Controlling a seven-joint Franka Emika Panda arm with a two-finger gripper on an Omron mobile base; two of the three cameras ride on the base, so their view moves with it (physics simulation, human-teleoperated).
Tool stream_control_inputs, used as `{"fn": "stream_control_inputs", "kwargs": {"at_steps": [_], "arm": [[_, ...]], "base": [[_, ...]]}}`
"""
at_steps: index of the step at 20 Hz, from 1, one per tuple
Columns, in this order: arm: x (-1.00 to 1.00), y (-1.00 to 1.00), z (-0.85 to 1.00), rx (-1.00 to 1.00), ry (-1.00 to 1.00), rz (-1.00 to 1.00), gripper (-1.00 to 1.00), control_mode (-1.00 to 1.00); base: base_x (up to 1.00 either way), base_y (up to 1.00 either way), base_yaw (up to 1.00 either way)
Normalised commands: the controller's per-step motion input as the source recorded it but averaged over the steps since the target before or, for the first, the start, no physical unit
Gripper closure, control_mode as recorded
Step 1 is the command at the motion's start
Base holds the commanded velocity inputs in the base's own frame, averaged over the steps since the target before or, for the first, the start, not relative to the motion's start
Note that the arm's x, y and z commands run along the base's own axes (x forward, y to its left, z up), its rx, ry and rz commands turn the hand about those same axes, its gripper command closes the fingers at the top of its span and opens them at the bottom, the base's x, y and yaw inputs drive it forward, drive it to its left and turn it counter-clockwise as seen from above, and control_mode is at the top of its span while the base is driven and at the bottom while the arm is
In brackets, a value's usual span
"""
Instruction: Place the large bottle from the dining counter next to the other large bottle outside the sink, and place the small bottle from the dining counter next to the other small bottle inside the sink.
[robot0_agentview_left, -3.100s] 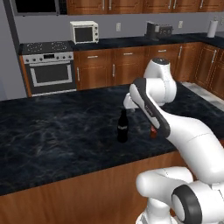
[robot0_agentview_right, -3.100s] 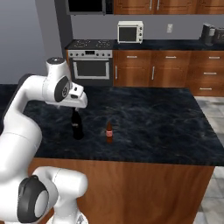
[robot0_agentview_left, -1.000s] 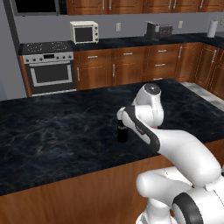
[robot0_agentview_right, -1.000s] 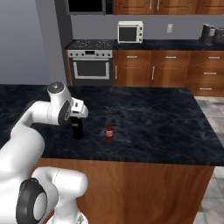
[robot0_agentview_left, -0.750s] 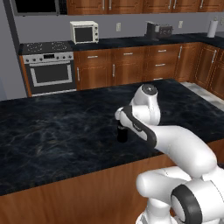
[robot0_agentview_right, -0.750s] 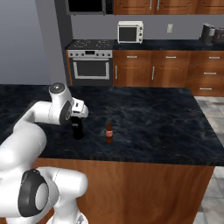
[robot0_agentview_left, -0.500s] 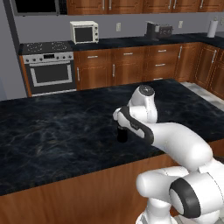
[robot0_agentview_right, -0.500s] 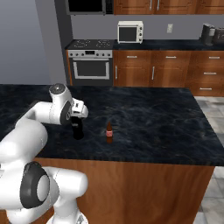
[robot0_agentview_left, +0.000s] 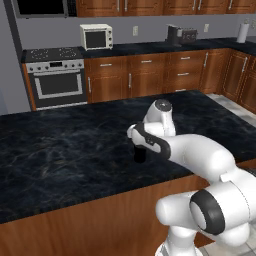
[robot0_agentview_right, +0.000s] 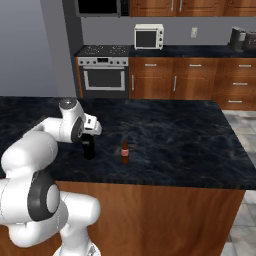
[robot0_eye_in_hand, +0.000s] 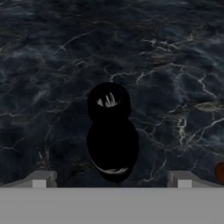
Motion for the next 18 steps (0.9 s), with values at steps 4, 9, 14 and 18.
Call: {"fn": "stream_control_inputs", "kwargs": {"at_steps": [4, 9, 14, 18], "arm": [[0.19, 0.00, -0.12, 0.00, 0.00, 0.00, -1.00, -1.00], [0.16, 0.00, -0.11, 0.00, 0.00, 0.00, -1.00, -1.00], [0.16, 0.00, -0.12, 0.00, 0.00, 0.00, -1.00, -1.00], [0.15, 0.00, -0.12, 0.00, 0.00, 0.00, -1.00, -1.00]], "base": [[0.00, 0.00, 0.00], [0.00, 0.00, 0.00], [0.00, 0.00, 0.00], [0.00, 0.00, 0.00]]}}
